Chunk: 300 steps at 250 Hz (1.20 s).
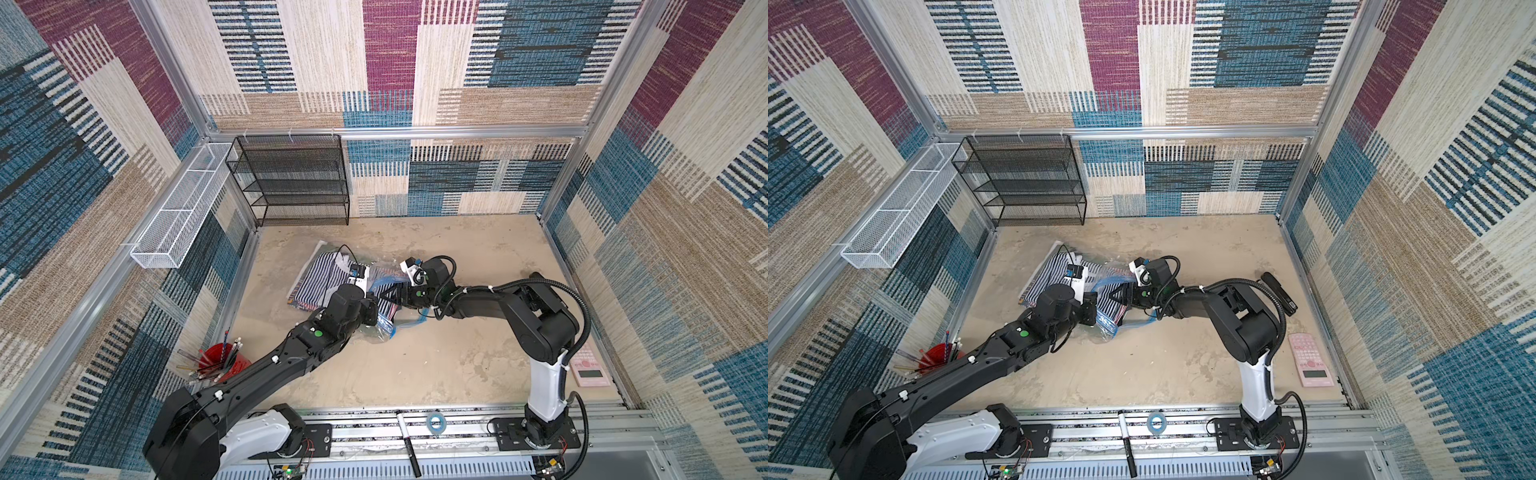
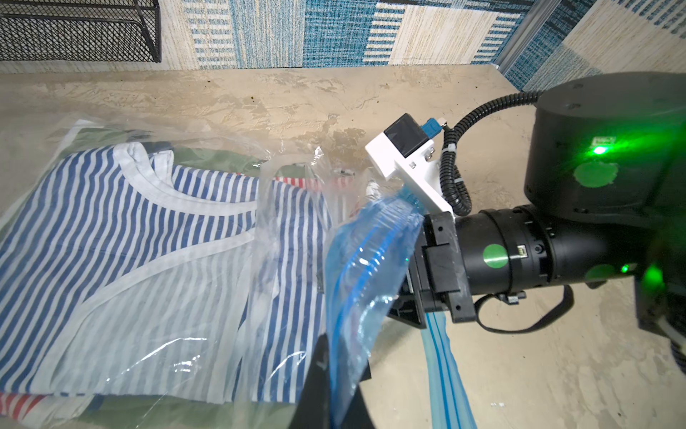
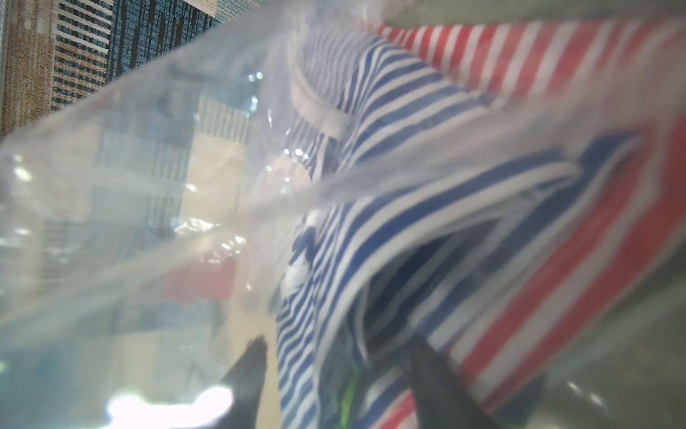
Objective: Take the tank top out of the vacuum bag
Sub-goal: Take out the tank top from the vacuum bag.
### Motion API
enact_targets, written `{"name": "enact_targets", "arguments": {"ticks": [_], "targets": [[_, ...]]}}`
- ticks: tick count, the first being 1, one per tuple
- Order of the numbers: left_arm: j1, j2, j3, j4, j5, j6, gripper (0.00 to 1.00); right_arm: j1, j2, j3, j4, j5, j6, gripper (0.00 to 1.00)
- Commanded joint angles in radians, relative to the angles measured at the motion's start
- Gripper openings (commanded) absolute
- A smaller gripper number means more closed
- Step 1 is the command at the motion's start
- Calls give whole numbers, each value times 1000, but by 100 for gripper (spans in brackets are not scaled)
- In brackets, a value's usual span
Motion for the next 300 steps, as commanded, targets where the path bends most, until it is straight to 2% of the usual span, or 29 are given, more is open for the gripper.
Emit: {"name": "enact_targets", "arguments": {"ticks": [1, 85, 136, 189, 247, 300], "targets": [[-1, -6, -1, 4, 13, -7, 0, -2, -14, -24, -48, 55, 7, 64], [-1, -35, -36, 41, 61, 12, 0, -8, 43, 34, -77, 52, -8, 64], [-1, -49, -62, 58, 79, 19, 0, -34, 15, -13, -59, 64, -11, 64], [-1, -51, -73, 63, 97, 27, 0, -55, 11, 20, -83, 63, -44, 64], [-1, -34, -70, 68, 94, 29, 0, -60, 59, 84, -97, 18, -62, 63], [-1, -18, -63, 71, 97, 34, 0, -60, 45, 64, -76, -5, -50, 63]]}}
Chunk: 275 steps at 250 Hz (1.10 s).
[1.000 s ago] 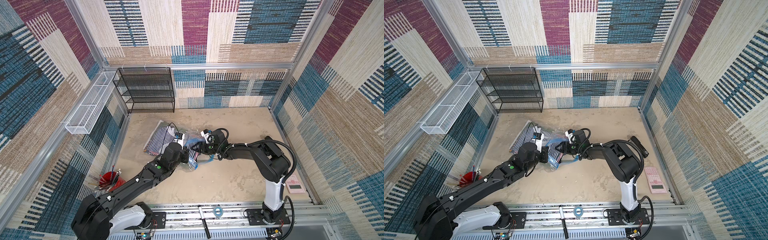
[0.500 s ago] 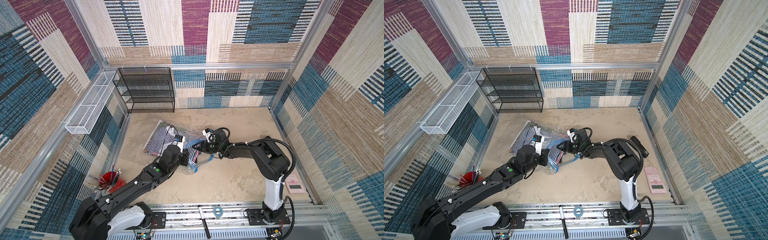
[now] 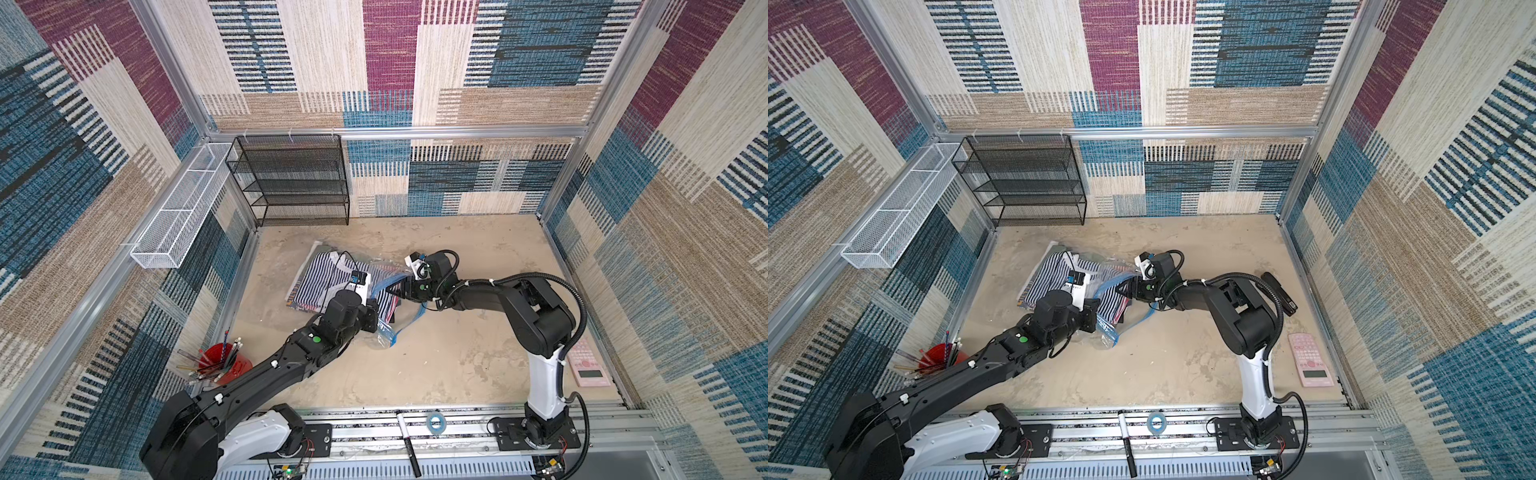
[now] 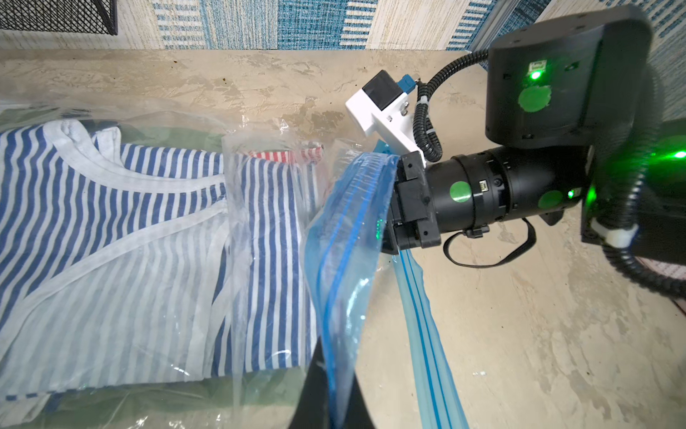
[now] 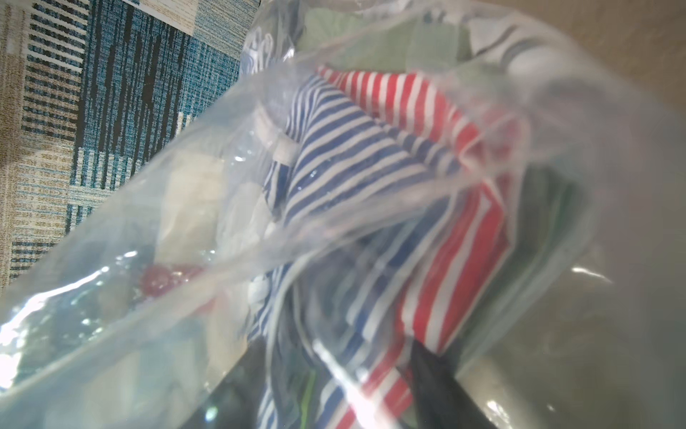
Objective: Take the tank top out of the vacuum bag
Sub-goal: Take out the tank top from the vacuum bag.
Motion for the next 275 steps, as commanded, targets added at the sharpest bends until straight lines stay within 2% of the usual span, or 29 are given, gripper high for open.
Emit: {"name": "enact_targets", "arguments": {"ticks": [1, 160, 275], "targets": [[0, 5, 8, 21, 13, 23, 0, -1, -8, -14, -10, 7, 5, 63], [0, -26, -17, 38, 15, 10, 0, 37, -62, -25, -6, -8, 11, 62], [0, -27, -18, 38, 16, 10, 0, 55, -5, 16, 1, -19, 33, 63]]}}
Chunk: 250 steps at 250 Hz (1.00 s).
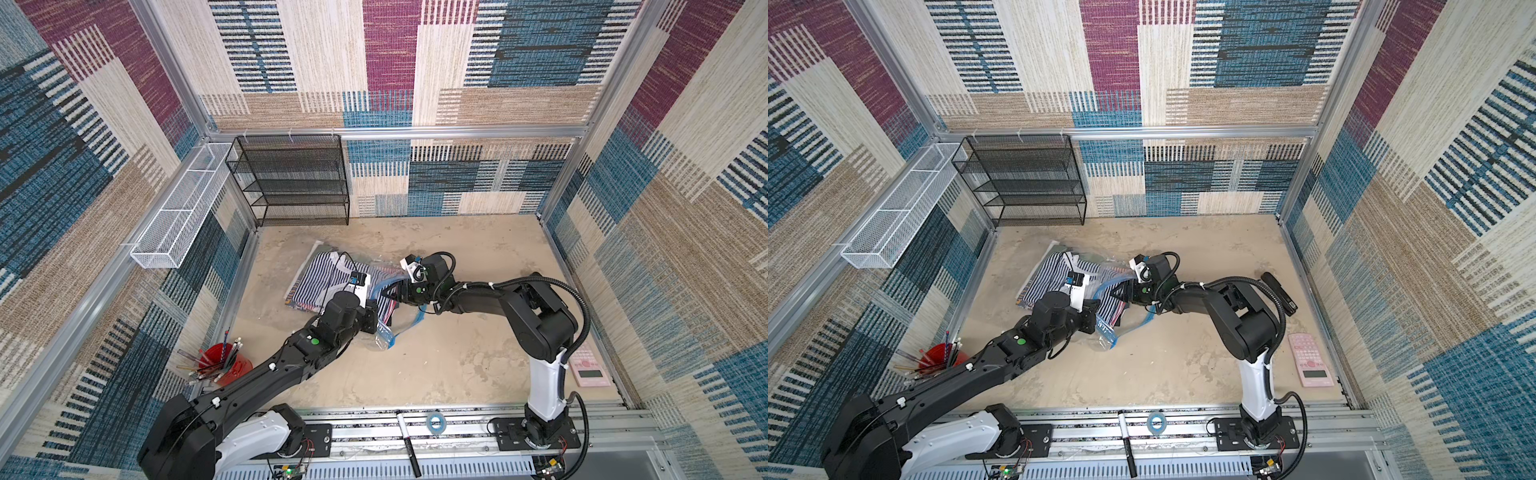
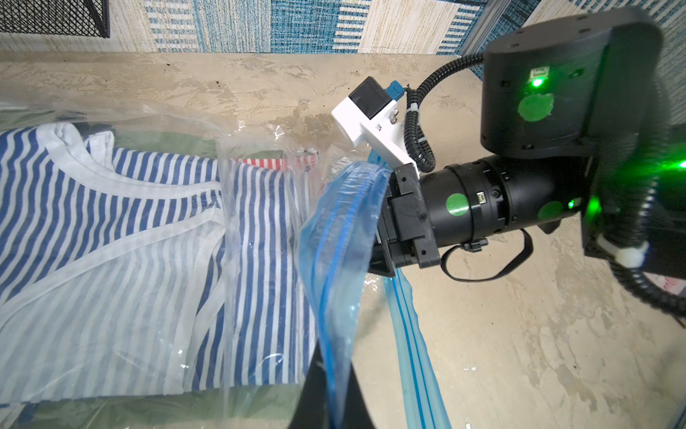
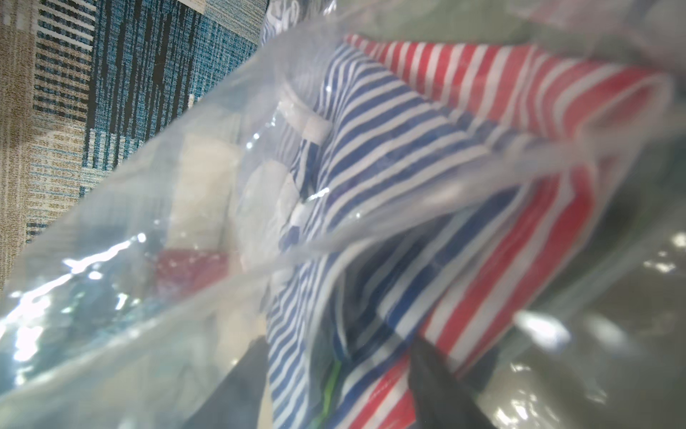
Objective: Take the tank top out of the vacuum bag
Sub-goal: Take out the tank top from the vacuum bag.
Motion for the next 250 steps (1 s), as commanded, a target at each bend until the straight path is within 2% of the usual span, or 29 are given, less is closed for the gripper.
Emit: {"name": "enact_targets", "arguments": {"ticks": [1, 163, 201, 229, 250], "targets": [[0, -4, -4, 25, -2, 10, 0, 6, 22, 25, 7, -9, 16, 62], [0, 11, -27, 76, 22, -9, 0, 32, 118, 206, -171, 27, -4, 60], [0, 9, -38, 104, 25, -13, 0, 38, 139, 242, -195, 29, -15, 50], [0, 20, -37, 119, 27, -12, 0, 42, 150, 269, -207, 27, -24, 35], [0, 25, -38, 122, 23, -12, 0, 43, 140, 279, -200, 25, -36, 32]]}}
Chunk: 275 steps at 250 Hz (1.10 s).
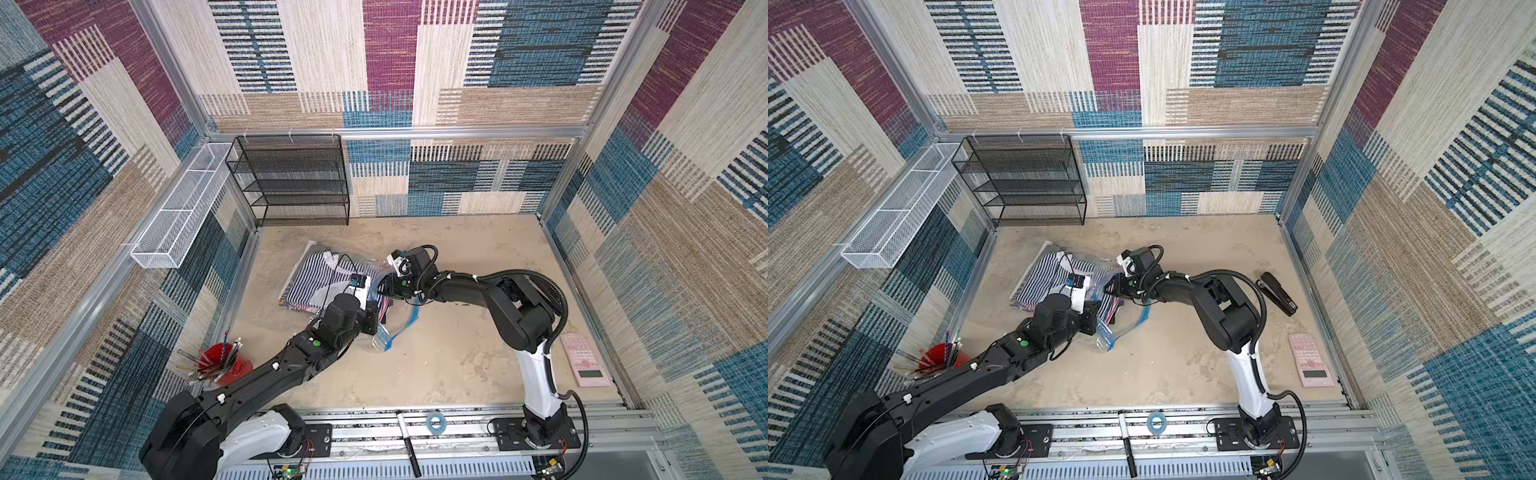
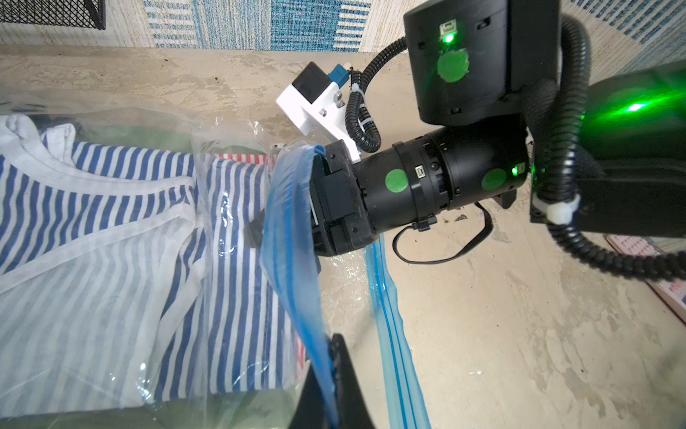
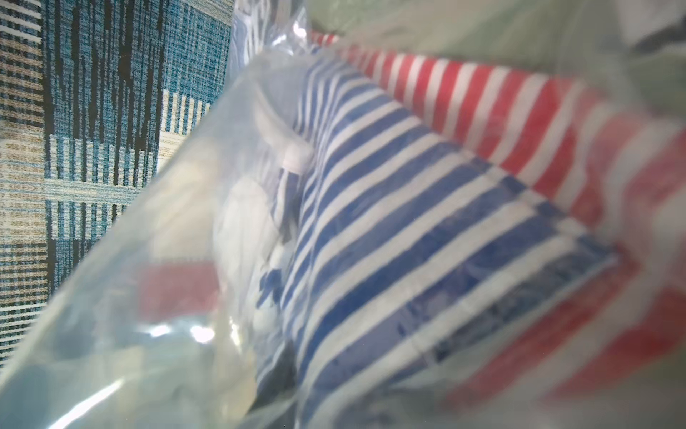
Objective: Take the tank top out of the vacuum bag
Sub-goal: Take out the tank top from the vacuum bag.
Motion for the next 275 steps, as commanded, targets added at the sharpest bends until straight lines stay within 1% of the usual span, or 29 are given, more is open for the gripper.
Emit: {"name": "enact_targets", "arguments": {"ticks": [1, 20, 42, 53, 93, 124, 153, 234, 261, 275], "targets": [[0, 5, 0, 51, 18, -1, 0, 3, -4, 19, -6, 5, -26, 32], [-1, 2, 0, 49, 10, -1, 0, 6, -18, 27, 0, -3, -44, 28], [-2, -5, -1, 49, -4, -1, 0, 6, -35, 35, -1, -7, -63, 27], [-1, -9, -1, 45, -9, 0, 0, 6, -43, 34, 1, -9, -70, 25], [-1, -17, 5, 27, -28, 6, 0, 7, -60, 24, 12, -13, -73, 0], [-1, -26, 5, 11, -59, 0, 0, 6, -68, -3, 37, -32, -73, 0], [0, -34, 15, -25, -113, -22, 0, 6, -117, -62, 83, -42, -60, 0], [1, -43, 5, -9, -108, -7, 0, 3, -283, -247, 162, -17, 5, 0], [1, -52, -2, 3, -115, -7, 0, -6, -307, -285, 198, -42, 42, 0], [1, -65, -7, 23, -97, -3, 0, -14, -316, -309, 230, -63, 73, 0]]}}
